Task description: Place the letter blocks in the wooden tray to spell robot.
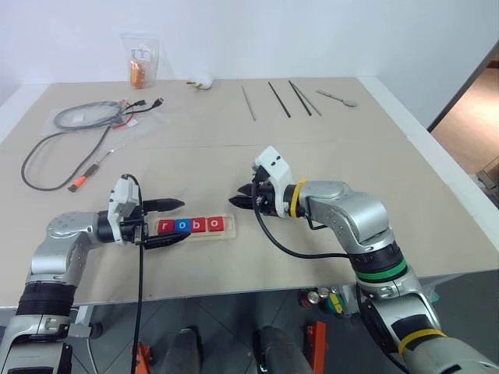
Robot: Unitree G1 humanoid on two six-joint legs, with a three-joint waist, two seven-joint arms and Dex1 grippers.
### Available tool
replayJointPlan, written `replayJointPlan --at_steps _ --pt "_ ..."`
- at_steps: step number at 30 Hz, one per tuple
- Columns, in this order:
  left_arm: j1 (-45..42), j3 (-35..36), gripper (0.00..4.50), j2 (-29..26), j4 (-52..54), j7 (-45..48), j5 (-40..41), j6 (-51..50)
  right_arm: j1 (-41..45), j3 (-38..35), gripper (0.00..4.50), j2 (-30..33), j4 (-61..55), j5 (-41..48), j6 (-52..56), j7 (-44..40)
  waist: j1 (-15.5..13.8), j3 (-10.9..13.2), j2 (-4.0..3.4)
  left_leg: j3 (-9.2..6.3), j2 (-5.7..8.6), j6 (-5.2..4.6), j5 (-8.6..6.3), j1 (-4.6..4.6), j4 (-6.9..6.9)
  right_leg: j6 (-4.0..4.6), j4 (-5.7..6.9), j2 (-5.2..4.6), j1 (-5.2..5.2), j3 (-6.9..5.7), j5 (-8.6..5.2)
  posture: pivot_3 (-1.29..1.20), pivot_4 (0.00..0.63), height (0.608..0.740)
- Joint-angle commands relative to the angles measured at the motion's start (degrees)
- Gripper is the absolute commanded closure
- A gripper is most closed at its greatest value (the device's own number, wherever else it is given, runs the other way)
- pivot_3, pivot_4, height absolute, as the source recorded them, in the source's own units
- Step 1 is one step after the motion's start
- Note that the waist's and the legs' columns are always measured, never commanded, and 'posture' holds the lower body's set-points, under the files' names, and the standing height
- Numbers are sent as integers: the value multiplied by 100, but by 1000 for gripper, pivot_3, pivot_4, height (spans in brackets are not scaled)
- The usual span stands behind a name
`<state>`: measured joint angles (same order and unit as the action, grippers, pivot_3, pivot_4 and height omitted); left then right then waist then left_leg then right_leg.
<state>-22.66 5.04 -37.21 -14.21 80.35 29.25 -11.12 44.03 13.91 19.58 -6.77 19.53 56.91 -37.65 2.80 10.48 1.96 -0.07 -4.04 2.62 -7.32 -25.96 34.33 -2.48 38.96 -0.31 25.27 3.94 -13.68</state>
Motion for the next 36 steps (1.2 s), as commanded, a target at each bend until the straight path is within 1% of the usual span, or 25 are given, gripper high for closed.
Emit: replayJointPlan --at_steps 1,2,7,9,15,18,19,20,25,26,27,28,29,31,36 --pt "-1 60 0 26 185 18 64 61 -154 32 4323 125 -304 -10 -246 -108 -5 0 0 0 0 0 0 0 2 0 0 0 -1 0 0 0 150 740" --pt "-13 24 0 58 227 12 64 39 -227 -35 4444 231 -370 12 -260 -157 -6 0 0 0 0 0 0 -1 2 0 0 -1 -1 0 0 0 150 740" --pt "-88 -86 0 148 321 33 82 -23 -458 -280 4444 619 -619 125 -270 -307 -16 0 0 1 1 0 0 -4 7 0 -1 -3 -1 1 0 0 150 740" --pt "-141 -162 0 205 369 52 79 -69 -581 -400 4444 863 -686 165 -340 -429 -16 0 0 1 1 0 0 -2 7 0 0 -2 -2 0 0 0 150 740" --pt "-297 -321 0 351 338 99 70 -89 -812 -723 4444 1350 -450 9 -626 -341 -13 0 0 1 1 0 0 -2 8 0 0 -1 -1 1 1 0 150 740" --pt "-382 -389 0 445 316 107 49 -88 -883 -867 3666 1462 -371 -2 -707 -308 -12 0 0 0 1 0 0 -1 8 -1 0 0 -2 1 2 0 150 740" --pt "-406 -406 0 472 319 119 49 -97 -900 -902 3244 1489 -370 -5 -721 -297 -12 0 0 0 1 0 0 -1 9 -1 0 0 -2 1 2 0 150 740" --pt "-441 -442 0 510 331 117 50 -120 -925 -951 3016 1532 -362 -3 -741 -306 -10 0 0 0 1 0 0 -1 9 -1 0 0 -3 1 2 0 150 740" --pt "-557 -605 0 682 324 152 12 -114 -1211 -1088 1279 1694 -490 32 -787 -363 -14 0 0 0 2 0 0 -2 9 -5 0 0 -3 1 2 0 150 740" --pt "-563 -620 0 700 323 168 6 -104 -1256 -1095 825 1700 -510 32 -794 -359 -13 0 0 0 2 0 0 -2 9 -5 0 0 -4 2 2 0 150 740" --pt "-588 -649 0 739 313 163 -6 -97 -1334 -1082 575 1756 -485 15 -838 -411 -10 0 0 0 2 0 0 -2 10 -6 0 0 -4 2 2 0 150 740" --pt "-606 -671 0 764 304 156 -12 -92 -1388 -1071 209 1797 -463 3 -872 -451 -9 0 0 0 2 0 0 -2 10 -6 0 0 -4 4 3 0 150 740" --pt "-624 -689 0 782 301 153 -10 -101 -1446 -1032 63 1850 -425 -49 -953 -484 -9 0 0 0 2 0 0 -1 11 -7 0 0 -4 4 3 0 150 740" --pt "-670 -706 0 798 266 172 -11 -88 -1506 -993 63 1890 -147 -106 -1078 -557 -9 0 0 0 3 0 0 -1 12 -8 0 0 -4 5 5 0 150 740" --pt "-719 -694 0 769 222 202 -10 -85 -1412 -845 63 2018 479 -256 -1873 -1164 -7 0 0 0 4 -1 1 1 20 -8 0 1 -7 6 9 0 150 740"
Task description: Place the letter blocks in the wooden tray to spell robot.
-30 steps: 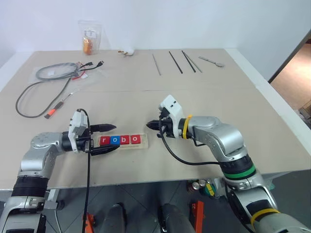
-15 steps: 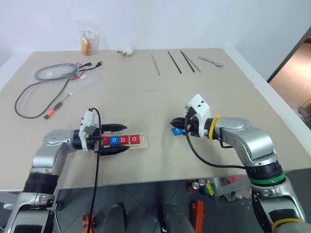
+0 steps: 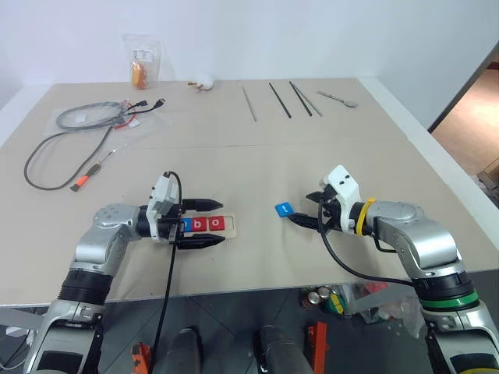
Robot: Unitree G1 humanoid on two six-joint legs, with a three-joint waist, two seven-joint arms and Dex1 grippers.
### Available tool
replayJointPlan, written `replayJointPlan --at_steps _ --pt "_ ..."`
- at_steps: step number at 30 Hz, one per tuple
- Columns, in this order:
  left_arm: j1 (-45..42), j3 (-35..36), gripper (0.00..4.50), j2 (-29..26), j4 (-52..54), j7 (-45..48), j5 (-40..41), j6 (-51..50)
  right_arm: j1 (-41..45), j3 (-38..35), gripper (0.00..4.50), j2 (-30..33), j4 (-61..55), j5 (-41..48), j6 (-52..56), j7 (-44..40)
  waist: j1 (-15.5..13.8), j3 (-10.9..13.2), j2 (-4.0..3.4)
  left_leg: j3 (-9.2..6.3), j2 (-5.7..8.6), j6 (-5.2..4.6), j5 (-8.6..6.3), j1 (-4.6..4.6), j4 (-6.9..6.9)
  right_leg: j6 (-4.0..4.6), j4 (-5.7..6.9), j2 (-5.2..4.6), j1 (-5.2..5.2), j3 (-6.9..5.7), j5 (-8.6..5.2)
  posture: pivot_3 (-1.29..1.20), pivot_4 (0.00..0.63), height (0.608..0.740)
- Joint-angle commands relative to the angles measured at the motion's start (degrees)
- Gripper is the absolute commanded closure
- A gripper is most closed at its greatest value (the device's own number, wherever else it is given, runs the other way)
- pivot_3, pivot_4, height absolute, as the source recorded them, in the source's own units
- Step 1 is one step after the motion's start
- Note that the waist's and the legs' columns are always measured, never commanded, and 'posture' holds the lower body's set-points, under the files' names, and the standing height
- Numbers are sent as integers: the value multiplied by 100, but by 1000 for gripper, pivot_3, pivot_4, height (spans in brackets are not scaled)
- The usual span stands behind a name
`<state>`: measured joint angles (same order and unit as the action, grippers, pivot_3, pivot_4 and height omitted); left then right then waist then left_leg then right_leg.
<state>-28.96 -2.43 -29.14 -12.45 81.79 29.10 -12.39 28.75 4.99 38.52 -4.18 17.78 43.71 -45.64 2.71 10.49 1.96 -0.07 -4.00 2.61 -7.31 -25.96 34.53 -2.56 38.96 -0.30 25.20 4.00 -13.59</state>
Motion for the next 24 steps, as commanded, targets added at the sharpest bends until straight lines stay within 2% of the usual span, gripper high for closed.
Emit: replayJointPlan --at_steps 1,6,11,24 --pt "-75 67 0 -58 64 65 17 35 173 52 63 151 370 -93 -734 -530 2 0 0 0 0 0 0 1 0 0 0 0 -1 1 0 0 150 740" --pt "47 165 0 -197 224 -15 60 -49 424 197 63 323 1196 -259 -1736 -1451 2 1 -1 0 0 0 0 2 -1 -2 0 1 -1 0 0 0 150 740" --pt "240 415 0 -351 692 -281 312 -387 729 360 63 262 1965 -527 -2502 -1954 5 1 -2 1 0 0 0 2 -1 -4 0 2 0 1 0 0 150 740" --pt "678 771 0 -791 1352 -561 527 -756 1184 539 63 -363 2803 -819 -3221 -2146 -12 1 -2 2 1 1 1 11 0 -4 1 -1 -8 3 2 0 150 740"
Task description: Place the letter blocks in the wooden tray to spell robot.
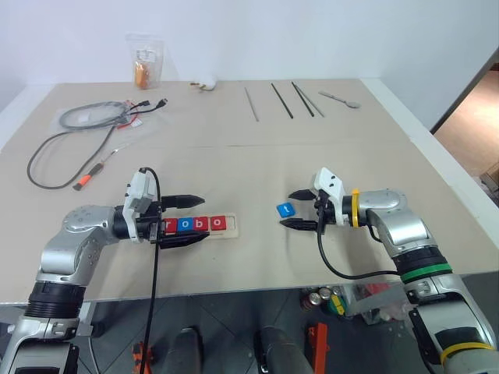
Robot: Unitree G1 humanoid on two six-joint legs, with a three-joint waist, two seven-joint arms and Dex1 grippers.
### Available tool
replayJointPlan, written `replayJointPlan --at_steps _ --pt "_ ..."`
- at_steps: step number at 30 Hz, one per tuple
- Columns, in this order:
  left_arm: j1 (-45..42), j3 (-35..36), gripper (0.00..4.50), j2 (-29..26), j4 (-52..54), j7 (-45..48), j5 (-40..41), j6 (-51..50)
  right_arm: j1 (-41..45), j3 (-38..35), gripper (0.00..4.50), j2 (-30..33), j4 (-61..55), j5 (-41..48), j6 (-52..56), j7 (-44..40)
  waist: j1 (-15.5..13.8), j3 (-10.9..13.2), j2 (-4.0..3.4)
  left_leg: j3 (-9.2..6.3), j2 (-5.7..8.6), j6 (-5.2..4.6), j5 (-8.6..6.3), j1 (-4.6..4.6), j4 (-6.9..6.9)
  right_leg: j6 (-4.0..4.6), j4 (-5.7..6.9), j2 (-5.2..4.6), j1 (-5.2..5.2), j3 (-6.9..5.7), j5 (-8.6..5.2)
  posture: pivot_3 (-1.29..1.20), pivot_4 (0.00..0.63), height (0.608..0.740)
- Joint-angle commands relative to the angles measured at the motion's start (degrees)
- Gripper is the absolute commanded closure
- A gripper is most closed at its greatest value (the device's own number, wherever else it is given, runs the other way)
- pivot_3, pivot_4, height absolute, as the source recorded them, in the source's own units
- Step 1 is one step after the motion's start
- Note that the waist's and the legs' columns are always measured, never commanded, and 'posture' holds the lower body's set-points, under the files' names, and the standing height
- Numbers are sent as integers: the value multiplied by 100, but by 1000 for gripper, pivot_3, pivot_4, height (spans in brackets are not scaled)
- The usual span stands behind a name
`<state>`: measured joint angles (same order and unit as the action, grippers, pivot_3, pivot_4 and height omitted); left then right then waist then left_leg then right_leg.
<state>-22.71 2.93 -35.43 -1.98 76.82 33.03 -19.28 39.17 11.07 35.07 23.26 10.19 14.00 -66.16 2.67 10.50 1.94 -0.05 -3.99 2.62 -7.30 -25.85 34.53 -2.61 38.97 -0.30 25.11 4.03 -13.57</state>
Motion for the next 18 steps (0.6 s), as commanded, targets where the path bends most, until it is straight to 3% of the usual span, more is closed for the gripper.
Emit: replayJointPlan --at_steps 1,18 --pt "63 252 0 -186 322 -73 146 -79 116 -73 63 -12 69 -63 -287 -118 -7 0 0 0 1 0 0 0 0 0 -1 0 -1 0 0 0 150 740" --pt "-89 249 0 -275 174 -53 110 -77 73 -184 300 -221 466 -48 -383 -64 0 0 0 0 1 0 0 5 0 0 0 1 -3 0 1 0 150 740"
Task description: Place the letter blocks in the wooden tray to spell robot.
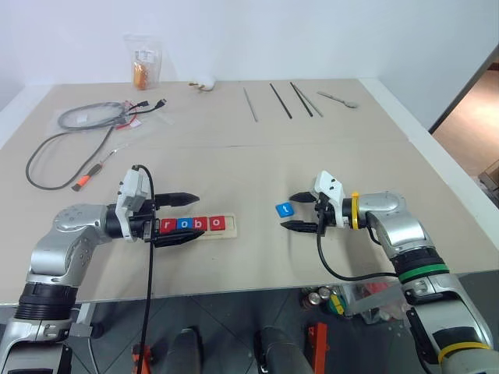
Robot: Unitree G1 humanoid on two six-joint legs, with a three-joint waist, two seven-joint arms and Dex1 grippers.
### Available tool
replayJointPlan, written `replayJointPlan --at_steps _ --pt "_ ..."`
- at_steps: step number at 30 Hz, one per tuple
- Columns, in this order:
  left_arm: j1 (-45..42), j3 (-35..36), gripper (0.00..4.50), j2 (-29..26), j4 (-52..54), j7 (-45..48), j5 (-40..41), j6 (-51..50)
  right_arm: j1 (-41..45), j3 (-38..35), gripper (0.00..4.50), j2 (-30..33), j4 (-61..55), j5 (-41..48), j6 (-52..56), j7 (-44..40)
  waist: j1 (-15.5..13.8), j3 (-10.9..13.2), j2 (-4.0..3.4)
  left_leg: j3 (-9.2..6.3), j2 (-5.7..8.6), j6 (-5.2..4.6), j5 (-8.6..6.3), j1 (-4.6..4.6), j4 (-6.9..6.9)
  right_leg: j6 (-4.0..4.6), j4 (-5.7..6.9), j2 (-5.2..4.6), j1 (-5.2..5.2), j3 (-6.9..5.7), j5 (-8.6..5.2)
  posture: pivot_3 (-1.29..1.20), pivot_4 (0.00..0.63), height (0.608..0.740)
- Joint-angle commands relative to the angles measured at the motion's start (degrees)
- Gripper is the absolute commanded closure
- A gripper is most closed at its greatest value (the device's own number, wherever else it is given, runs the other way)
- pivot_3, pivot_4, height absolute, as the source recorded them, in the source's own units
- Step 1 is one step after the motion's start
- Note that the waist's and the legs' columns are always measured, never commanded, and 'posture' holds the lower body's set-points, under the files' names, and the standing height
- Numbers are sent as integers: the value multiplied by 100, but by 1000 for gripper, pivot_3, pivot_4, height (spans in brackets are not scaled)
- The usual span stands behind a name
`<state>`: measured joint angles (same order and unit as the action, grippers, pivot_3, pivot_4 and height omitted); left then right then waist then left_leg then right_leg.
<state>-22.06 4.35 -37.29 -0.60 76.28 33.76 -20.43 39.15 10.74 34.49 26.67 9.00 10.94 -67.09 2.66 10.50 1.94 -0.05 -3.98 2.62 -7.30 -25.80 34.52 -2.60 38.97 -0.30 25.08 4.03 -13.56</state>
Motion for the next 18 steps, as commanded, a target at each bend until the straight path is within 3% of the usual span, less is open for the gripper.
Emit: replayJointPlan --at_steps 1,11,18 --pt "-147 114 0 -92 12 9 29 55 97 -166 300 -198 157 69 -72 67 2 0 0 0 0 0 0 3 0 0 0 0 -3 0 0 0 150 740" --pt "-54 132 0 -26 -2 -51 -7 177 -49 -399 300 -280 140 97 43 399 14 0 0 2 0 0 0 29 0 7 2 2 -21 7 4 0 150 740" --pt "-53 121 0 1 -30 -89 -8 226 -606 -565 300 -369 -614 256 239 746 7 0 0 2 0 0 0 29 -1 4 2 2 -21 6 3 0 150 740"
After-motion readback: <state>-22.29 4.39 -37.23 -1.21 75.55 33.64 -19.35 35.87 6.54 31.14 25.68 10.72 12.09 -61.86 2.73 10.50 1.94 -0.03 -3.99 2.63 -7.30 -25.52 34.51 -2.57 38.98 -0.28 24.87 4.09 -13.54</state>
